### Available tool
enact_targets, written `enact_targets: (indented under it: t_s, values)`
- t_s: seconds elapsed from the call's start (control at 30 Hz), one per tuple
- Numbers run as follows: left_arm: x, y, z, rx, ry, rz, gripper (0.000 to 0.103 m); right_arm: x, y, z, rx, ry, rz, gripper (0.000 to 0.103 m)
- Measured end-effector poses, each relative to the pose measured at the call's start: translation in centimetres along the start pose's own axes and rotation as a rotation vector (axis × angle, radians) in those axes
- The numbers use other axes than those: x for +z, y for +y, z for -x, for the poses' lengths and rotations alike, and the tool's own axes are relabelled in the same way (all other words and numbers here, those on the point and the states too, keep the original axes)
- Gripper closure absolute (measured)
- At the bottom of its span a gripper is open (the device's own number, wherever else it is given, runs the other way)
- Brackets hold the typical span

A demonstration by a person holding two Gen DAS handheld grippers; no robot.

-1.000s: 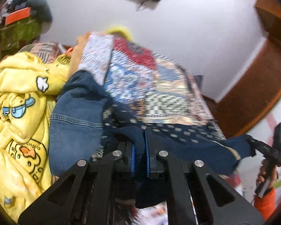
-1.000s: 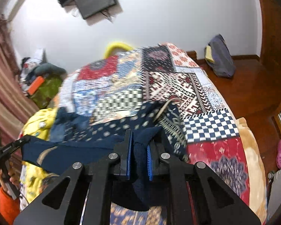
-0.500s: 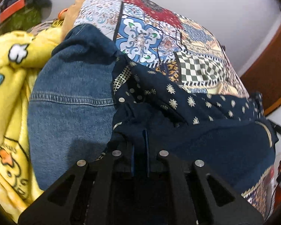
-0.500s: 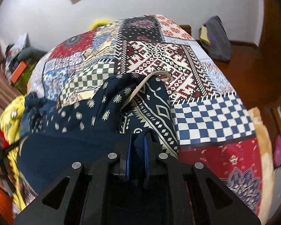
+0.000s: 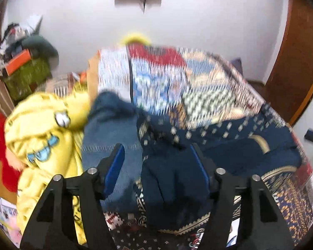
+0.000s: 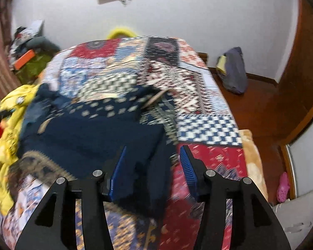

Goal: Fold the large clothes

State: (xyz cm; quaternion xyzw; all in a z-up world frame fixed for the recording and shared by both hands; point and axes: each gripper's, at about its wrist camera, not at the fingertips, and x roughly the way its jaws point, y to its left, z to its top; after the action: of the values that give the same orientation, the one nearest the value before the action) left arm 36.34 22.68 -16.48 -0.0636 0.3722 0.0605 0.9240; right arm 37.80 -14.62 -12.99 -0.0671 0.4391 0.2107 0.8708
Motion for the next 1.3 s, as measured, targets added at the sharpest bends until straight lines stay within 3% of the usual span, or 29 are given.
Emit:
enact_targets:
  t_s: [0.17,0.33,0.5,0.63,0.73,0.93,1.0,1.13,1.3]
  values:
    - [-0.5,-1.5,0.8,-0.076,0.037,-0.001,0.038,-1.2,3.7,-0.7,0.074,0.025,0.046,0.055]
    - [-3.3,-5.2,-2.1,-0.035,0.115,-0.136,0.038,-1.8,6.5,-3.7,0.077,0.073,0.102,0.055]
    - [-5.3,-7.2,-6.4,-0.038,0.197,-0.164,0.038,-1.2,7.7,-6.4,0.060,0.082,0.138,0.055]
    - [-4.7,-7.0,-8.5,-0.008,0.167,-0.140,0.029,1.0,7.4,-8.0,0.087,0.081,0.141,0.049]
    - [-2.4,-5.9,-10.3,-0.010,0.159,-0.095,0.026,3.1,6.9,-9.2,0.086,0.074,0.129,0.047]
    - [3.6,-3.7,-12.7,0.132,0.118,-0.062,0.026,8.8,5.1,-10.4,-0.115,-0.025,0.020,0.047]
    - [5.2,-2.7,-11.8,0.154,0.072,-0.020,0.026,9.9,4.5,-9.3,-0.129,-0.078,-0.027,0.047]
    - [6.3,-0.8,-9.1,0.104,0.008,0.055,0.026,9.7,4.7,-6.9,-0.019,-0.118,-0.062,0.047]
    - [4.6,-1.7,-7.2,-0.011,0.032,0.057,0.026,7.1,8.6,-5.4,0.056,-0.080,0.054,0.047]
